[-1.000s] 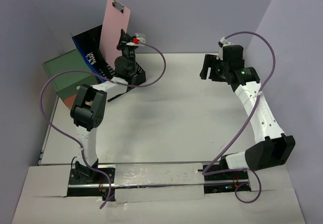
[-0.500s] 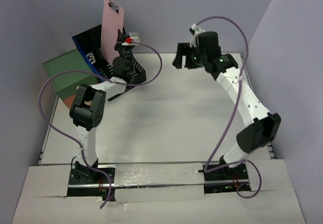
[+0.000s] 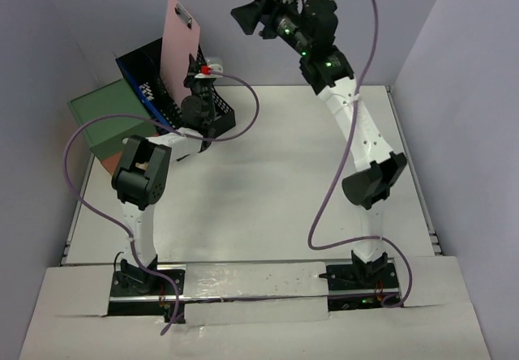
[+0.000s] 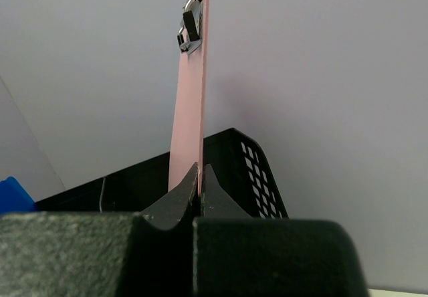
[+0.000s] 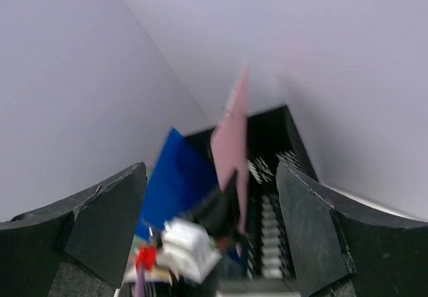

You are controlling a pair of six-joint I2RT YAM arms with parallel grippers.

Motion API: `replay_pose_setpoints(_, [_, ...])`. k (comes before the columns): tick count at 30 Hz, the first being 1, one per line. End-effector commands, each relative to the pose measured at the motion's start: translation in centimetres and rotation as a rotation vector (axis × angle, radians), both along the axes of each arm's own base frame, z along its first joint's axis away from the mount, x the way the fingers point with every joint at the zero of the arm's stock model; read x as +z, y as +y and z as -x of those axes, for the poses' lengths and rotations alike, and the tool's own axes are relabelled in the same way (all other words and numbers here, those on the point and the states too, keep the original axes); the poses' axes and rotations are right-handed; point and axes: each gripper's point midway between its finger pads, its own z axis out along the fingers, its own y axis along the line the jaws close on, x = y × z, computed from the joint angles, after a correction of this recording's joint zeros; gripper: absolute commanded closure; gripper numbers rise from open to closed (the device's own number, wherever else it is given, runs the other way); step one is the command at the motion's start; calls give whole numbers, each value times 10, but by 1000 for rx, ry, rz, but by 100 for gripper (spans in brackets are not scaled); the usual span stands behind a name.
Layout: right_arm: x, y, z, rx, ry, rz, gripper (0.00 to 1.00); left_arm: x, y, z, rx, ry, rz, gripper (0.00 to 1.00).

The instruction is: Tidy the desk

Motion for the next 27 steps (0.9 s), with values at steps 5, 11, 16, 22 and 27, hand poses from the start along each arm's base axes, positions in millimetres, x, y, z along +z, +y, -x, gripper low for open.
replay_pose_setpoints(5, [-28,61,-19,99,-10,-117,15,66,40,59,-12,-461,288,100])
replay_pose_setpoints(11, [-70,61,-30,67,59,-26,16,58,40,53,-28,-459,341,100])
replay_pose_setpoints(16, [-89,61,-32,63,71,22,16,39,40,47,-36,-426,372,100])
replay_pose_setpoints(22, [-108,66,-35,82,98,58,16,14,41,41,-31,-376,382,100])
replay_pose_setpoints(27, [-114,66,-35,84,100,77,16,5,41,42,-44,-353,383,85])
